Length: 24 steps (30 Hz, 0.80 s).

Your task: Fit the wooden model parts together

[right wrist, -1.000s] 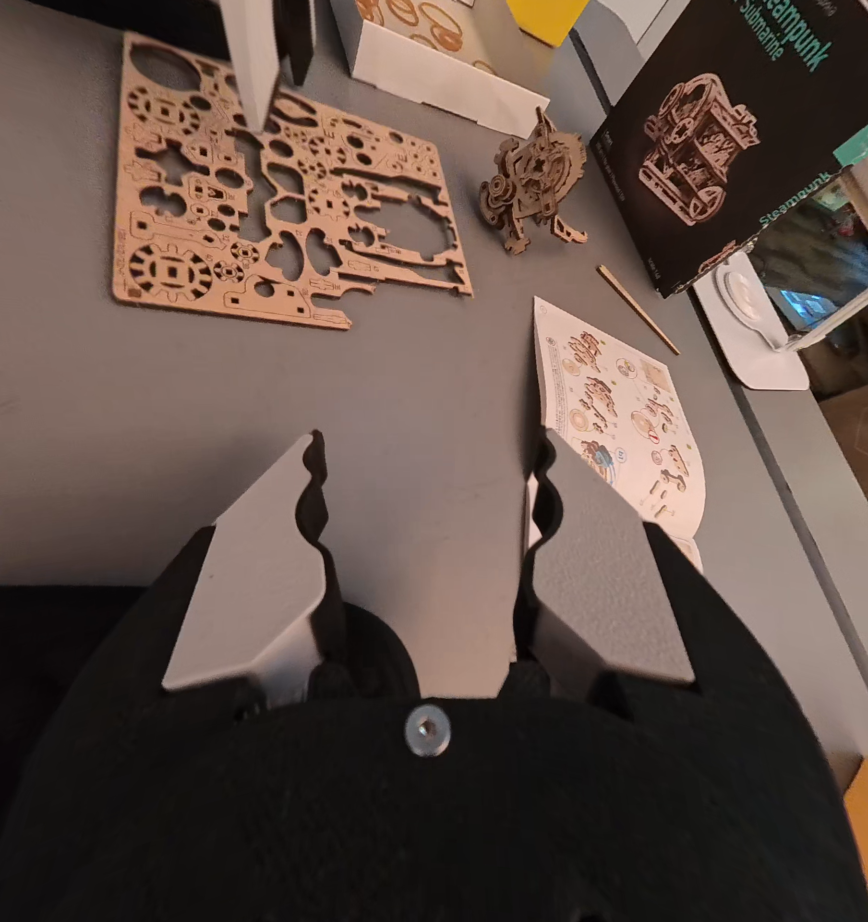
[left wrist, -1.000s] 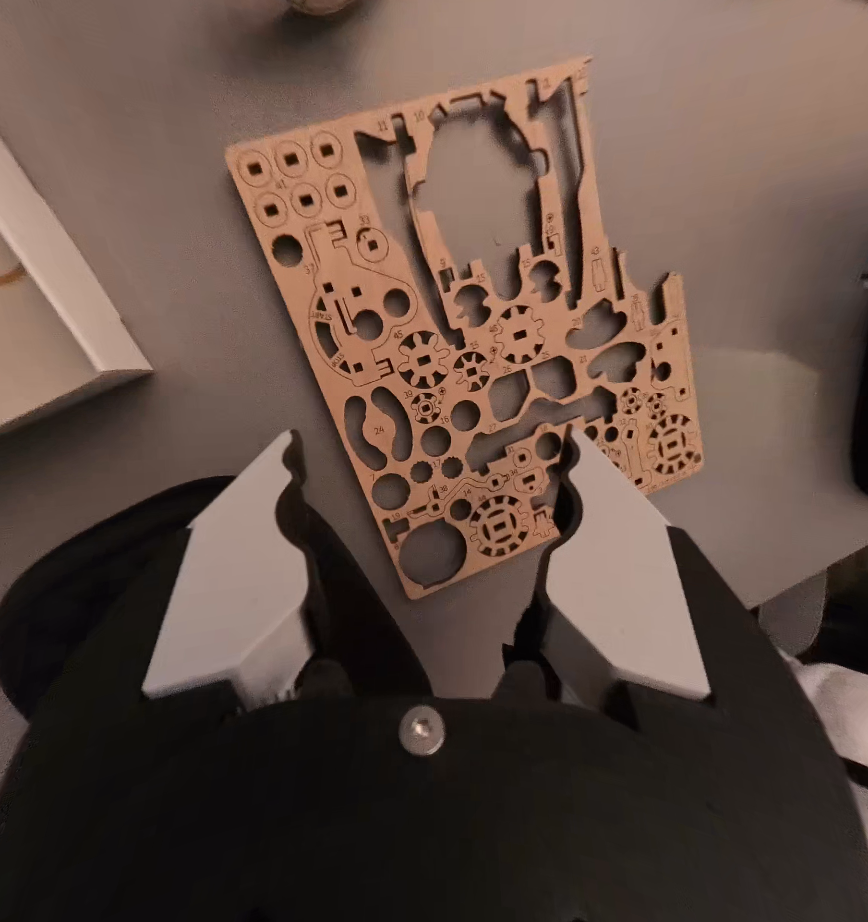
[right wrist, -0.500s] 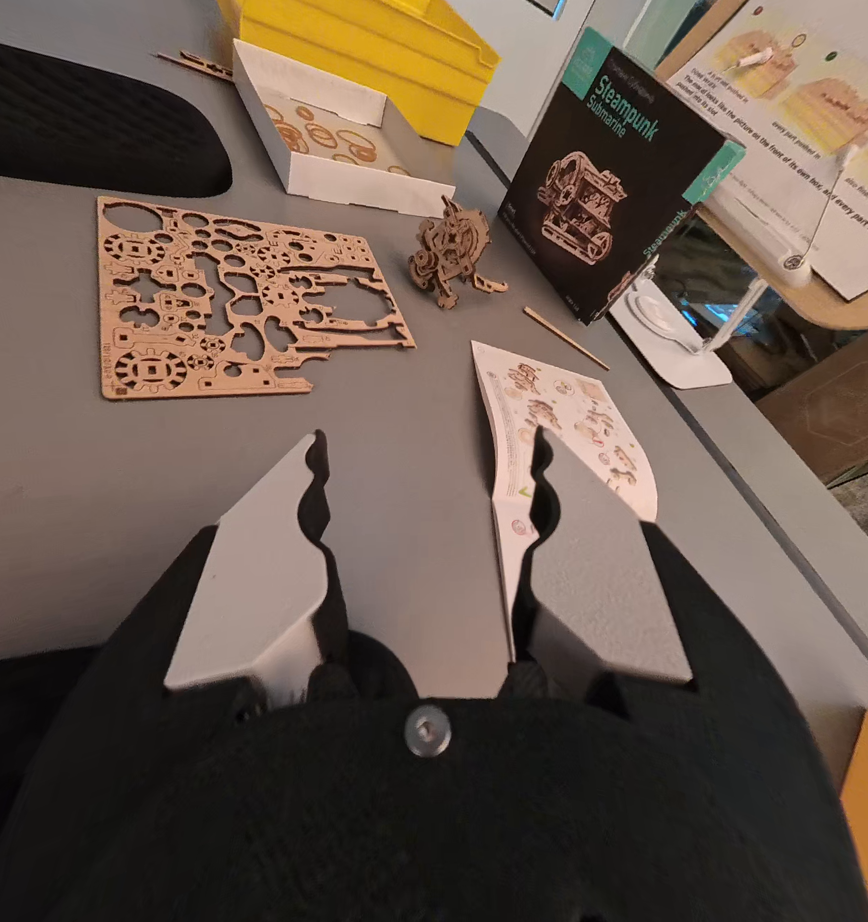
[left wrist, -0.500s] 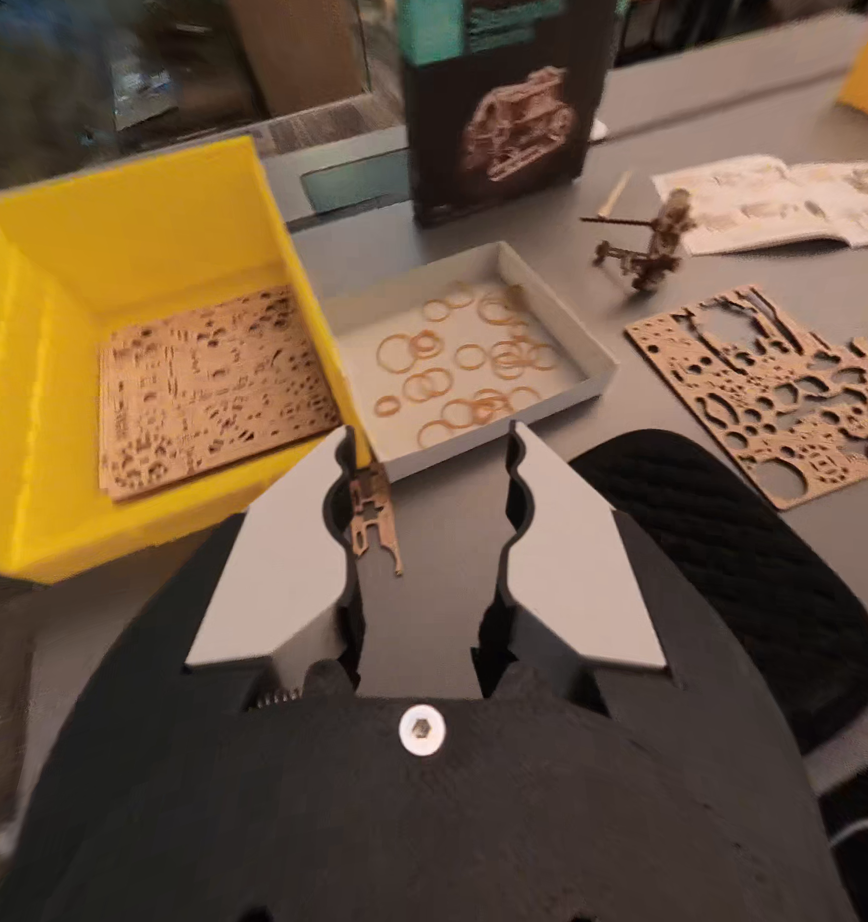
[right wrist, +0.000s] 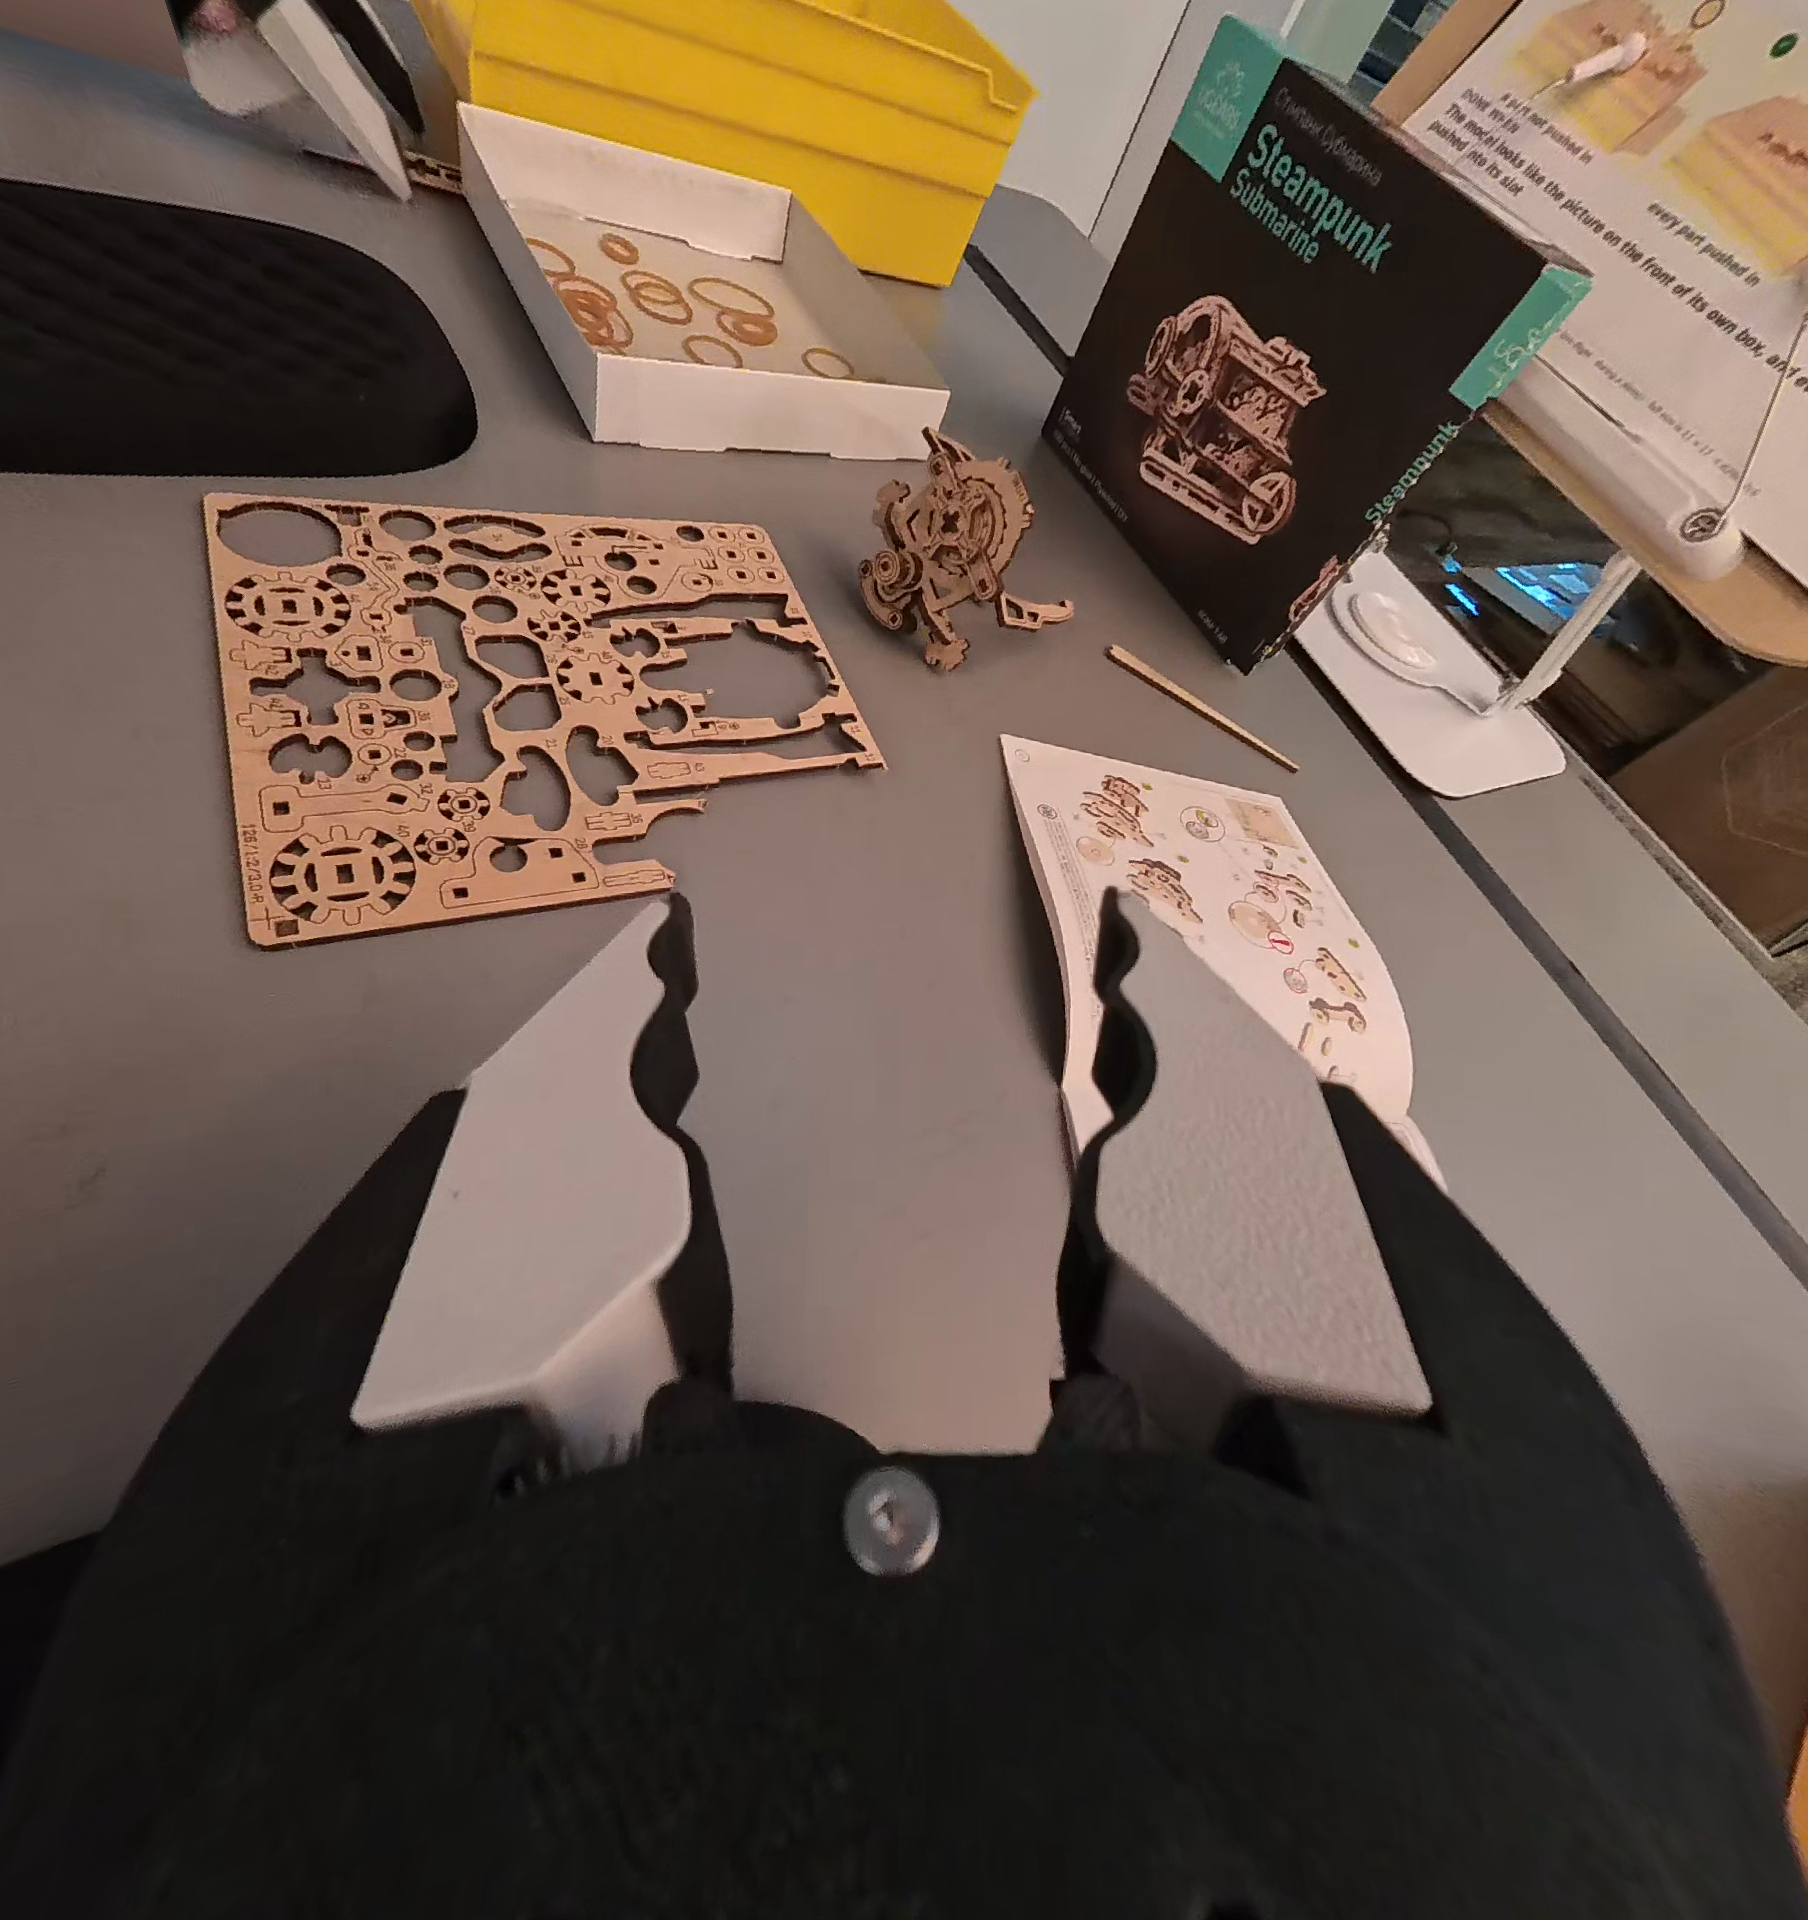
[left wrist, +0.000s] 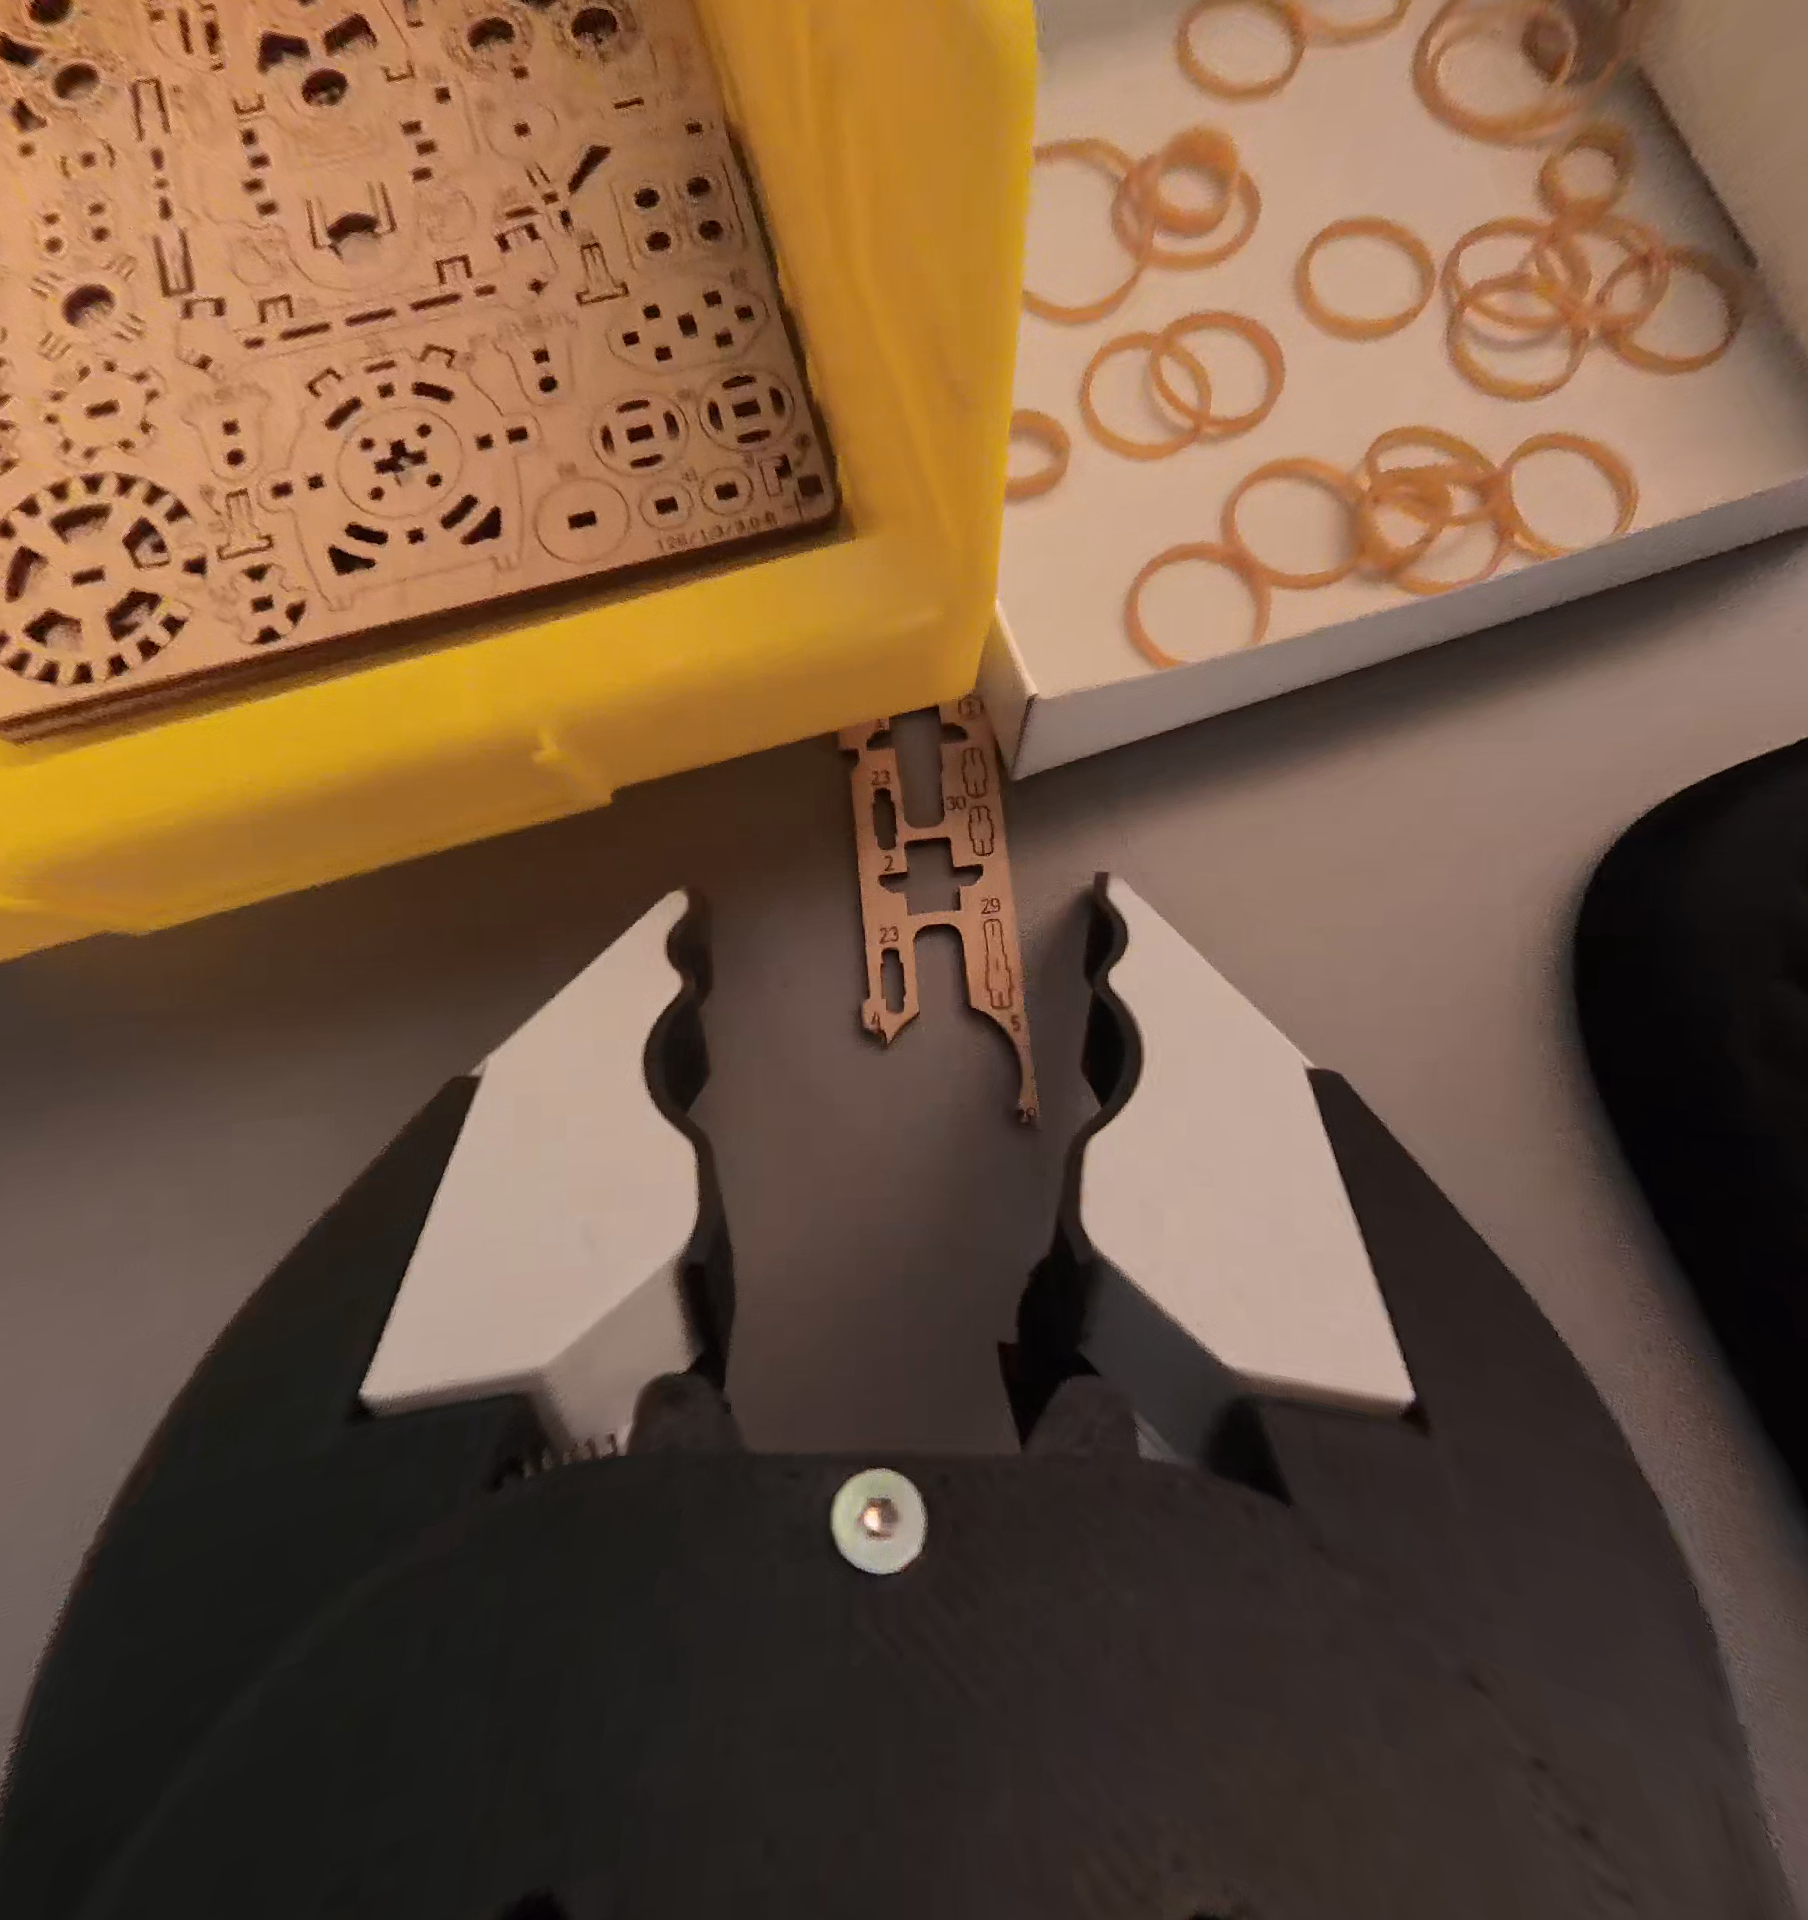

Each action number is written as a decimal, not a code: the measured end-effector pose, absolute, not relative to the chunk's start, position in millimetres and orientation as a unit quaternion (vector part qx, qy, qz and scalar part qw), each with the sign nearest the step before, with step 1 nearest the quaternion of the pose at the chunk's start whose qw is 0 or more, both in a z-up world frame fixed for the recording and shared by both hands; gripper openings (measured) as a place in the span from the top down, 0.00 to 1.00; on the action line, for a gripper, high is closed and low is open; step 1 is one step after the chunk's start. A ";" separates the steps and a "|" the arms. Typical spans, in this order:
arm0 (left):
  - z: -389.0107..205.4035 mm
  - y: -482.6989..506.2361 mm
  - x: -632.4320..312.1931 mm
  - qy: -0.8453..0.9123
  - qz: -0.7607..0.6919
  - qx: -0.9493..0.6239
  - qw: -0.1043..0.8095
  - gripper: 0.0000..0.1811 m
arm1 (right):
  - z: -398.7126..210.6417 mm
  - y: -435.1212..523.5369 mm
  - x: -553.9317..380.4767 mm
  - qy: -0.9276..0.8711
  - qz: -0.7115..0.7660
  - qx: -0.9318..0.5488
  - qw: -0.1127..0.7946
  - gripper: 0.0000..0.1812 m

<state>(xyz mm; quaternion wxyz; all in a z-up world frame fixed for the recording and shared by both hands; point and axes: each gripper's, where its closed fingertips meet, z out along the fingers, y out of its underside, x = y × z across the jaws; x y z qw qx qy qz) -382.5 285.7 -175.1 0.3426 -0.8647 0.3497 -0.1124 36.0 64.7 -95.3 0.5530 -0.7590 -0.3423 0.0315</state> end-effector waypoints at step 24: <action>-51.6 132.0 -136.2 0.544 -0.304 -0.685 0.377 0.86 | -20.5 93.1 38.8 -0.200 0.215 -0.761 0.578 0.61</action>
